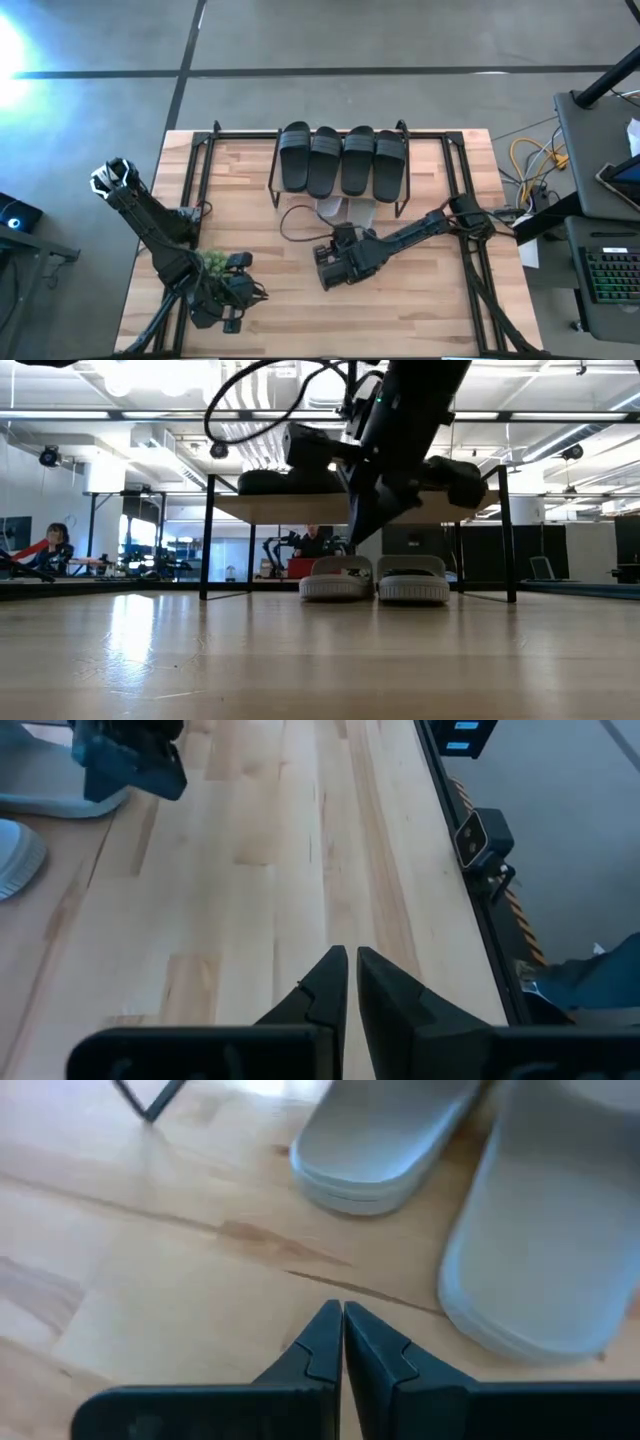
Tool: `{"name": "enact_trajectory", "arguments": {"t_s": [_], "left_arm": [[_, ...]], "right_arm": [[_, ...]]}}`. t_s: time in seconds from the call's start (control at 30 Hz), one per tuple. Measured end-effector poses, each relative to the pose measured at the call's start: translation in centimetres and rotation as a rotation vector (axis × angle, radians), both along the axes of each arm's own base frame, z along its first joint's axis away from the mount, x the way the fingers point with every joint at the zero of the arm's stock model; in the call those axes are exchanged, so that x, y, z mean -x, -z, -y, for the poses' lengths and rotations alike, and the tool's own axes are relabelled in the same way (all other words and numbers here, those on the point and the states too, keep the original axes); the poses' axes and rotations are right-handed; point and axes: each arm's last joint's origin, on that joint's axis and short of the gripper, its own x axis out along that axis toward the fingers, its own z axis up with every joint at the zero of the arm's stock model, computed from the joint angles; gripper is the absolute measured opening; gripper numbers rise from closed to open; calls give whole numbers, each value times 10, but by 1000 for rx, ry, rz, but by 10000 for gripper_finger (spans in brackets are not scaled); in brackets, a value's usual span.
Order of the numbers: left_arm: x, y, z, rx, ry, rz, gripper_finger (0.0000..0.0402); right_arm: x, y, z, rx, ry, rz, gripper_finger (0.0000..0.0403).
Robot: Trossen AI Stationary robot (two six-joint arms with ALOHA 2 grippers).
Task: Pick and place slides into the shelf
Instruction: Adjust the left gray slipper under the shelf
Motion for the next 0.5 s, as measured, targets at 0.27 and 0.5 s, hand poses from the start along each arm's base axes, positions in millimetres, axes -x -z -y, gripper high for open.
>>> {"name": "enact_trajectory", "arguments": {"t_s": [0.27,0.5], "left_arm": [[0,0,-1,-12,-14,11,12],[0,0,-1,-12,-14,12,12]], "right_arm": [[-17,-2,29,-24,63,88,8],[-26,7,49,-23,118,97,8]]}}
